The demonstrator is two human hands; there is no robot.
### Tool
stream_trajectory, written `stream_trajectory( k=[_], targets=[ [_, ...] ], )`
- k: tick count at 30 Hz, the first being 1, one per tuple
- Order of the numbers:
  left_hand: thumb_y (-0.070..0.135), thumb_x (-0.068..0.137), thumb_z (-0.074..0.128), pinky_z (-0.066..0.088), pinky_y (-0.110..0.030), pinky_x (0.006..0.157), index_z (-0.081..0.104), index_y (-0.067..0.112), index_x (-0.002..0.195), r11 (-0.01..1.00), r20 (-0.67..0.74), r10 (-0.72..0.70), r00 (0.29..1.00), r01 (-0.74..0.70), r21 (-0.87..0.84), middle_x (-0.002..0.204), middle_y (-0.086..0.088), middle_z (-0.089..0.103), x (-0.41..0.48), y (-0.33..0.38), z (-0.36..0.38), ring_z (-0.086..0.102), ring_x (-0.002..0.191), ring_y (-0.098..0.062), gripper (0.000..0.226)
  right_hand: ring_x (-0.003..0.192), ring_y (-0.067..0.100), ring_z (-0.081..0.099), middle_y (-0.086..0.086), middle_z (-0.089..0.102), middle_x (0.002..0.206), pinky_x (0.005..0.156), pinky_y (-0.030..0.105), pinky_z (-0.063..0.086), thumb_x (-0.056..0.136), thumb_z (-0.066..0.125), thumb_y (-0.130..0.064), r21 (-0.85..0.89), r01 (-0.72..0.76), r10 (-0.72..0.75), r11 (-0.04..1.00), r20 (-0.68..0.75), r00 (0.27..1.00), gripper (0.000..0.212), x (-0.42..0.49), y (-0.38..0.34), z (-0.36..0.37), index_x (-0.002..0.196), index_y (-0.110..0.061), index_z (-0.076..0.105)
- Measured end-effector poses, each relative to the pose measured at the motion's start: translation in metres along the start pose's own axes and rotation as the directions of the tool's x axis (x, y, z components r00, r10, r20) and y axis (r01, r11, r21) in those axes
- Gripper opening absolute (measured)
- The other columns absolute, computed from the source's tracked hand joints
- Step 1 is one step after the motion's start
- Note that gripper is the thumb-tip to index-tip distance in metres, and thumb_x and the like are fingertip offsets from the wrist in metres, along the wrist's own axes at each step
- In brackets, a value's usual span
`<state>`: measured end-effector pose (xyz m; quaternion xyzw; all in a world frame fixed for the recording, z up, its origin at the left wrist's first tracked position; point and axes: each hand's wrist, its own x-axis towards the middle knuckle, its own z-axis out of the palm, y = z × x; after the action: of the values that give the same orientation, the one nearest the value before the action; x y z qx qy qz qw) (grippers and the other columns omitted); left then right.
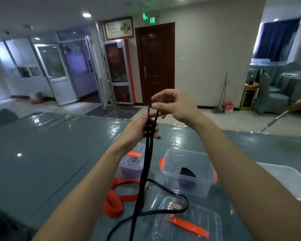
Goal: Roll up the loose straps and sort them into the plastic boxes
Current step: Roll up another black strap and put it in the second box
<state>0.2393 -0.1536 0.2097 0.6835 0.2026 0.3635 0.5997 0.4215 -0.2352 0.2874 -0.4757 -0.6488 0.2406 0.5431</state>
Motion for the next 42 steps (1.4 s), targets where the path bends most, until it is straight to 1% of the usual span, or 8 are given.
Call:
stream_trajectory(
  k=[9,14,18,23,28,32,36,42],
  targets=[
    [0.04,0.112,0.059,0.033,-0.025,0.049,0.067,0.03,0.089,0.943,-0.161,0.152,0.975,-0.094,0.318,0.079,-0.006,0.073,0.03,0.025,-0.031,0.046,0.055,-0.014,0.025,0.08,0.031,0.078,0.024,0.076,0.101,0.077,0.041,0.067,0.096,0.069,0.011,0.187,-0.014,0.019,0.982,-0.022,1.0,0.029,0.025,0.03,-0.001,0.111,-0.012,0.077],
    [0.041,0.102,0.074,0.04,-0.023,0.052,0.085,0.03,0.092,0.795,-0.117,0.209,0.971,-0.099,0.598,0.061,0.01,0.067,0.036,0.015,-0.054,0.049,0.052,-0.007,0.019,0.084,0.036,0.08,0.022,0.078,0.096,0.081,0.046,0.067,0.094,0.076,0.004,0.2,-0.099,0.107,0.975,-0.032,0.994,0.016,0.031,0.051,0.005,0.107,-0.006,0.077],
    [0.027,0.096,0.083,0.057,-0.022,0.065,0.085,0.027,0.115,0.783,0.004,0.068,0.998,-0.056,0.62,0.076,-0.002,0.08,0.041,0.014,-0.075,0.069,0.063,-0.012,0.019,0.08,0.034,0.079,0.024,0.076,0.094,0.079,0.043,0.068,0.096,0.072,0.008,0.217,-0.132,0.147,0.967,-0.052,0.988,0.015,0.035,0.064,0.012,0.107,-0.001,0.074],
    [0.023,0.095,0.085,0.065,-0.027,0.076,0.084,0.028,0.106,0.688,0.08,-0.007,0.997,-0.053,0.724,0.079,-0.001,0.082,0.053,0.013,-0.089,0.08,0.073,-0.018,0.013,0.086,0.03,0.081,0.015,0.076,0.106,0.085,0.041,0.067,0.097,0.072,0.004,0.098,-0.225,0.225,0.969,0.006,0.974,0.031,0.029,0.083,0.018,0.126,-0.009,0.072],
    [0.02,0.098,0.082,0.055,-0.015,0.066,0.085,0.018,0.11,0.656,0.185,-0.058,0.981,-0.103,0.748,0.074,0.002,0.079,0.06,0.002,-0.086,0.076,0.069,-0.008,0.013,0.069,0.006,0.074,-0.013,0.077,0.099,0.065,0.023,0.055,0.088,0.086,-0.044,-0.4,-0.212,0.238,0.892,0.016,0.971,0.029,0.021,0.098,0.018,0.114,-0.031,0.081],
    [0.018,0.098,0.082,0.057,-0.018,0.067,0.085,0.016,0.112,0.652,0.249,-0.046,0.967,-0.16,0.741,0.074,-0.001,0.08,0.063,-0.008,-0.081,0.077,0.068,-0.01,0.015,0.079,0.001,0.067,-0.011,0.077,0.101,0.072,0.03,0.054,0.094,0.077,-0.052,-0.585,-0.212,0.324,0.783,0.092,0.942,0.021,0.017,0.102,0.018,0.105,-0.037,0.085],
    [0.015,0.095,0.084,0.061,-0.018,0.072,0.084,0.016,0.114,0.731,0.241,-0.01,0.971,-0.157,0.664,0.08,0.003,0.084,0.061,-0.022,-0.082,0.082,0.076,-0.012,0.02,0.062,0.007,0.067,-0.003,0.074,0.07,0.064,0.028,0.056,0.091,0.085,-0.035,-0.523,-0.34,0.467,0.782,0.131,0.874,0.008,0.01,0.109,0.026,0.096,-0.029,0.087],
    [0.01,0.091,0.086,0.064,-0.028,0.074,0.072,0.011,0.097,0.868,0.151,0.003,0.988,-0.077,0.491,0.083,-0.01,0.083,0.044,-0.051,-0.098,0.082,0.078,-0.027,0.016,0.071,0.023,0.08,0.007,0.081,0.083,0.074,0.031,0.065,0.087,0.09,-0.02,-0.234,-0.382,0.409,0.894,0.082,0.909,0.021,-0.004,0.124,0.053,0.107,-0.017,0.083]
  ],
)
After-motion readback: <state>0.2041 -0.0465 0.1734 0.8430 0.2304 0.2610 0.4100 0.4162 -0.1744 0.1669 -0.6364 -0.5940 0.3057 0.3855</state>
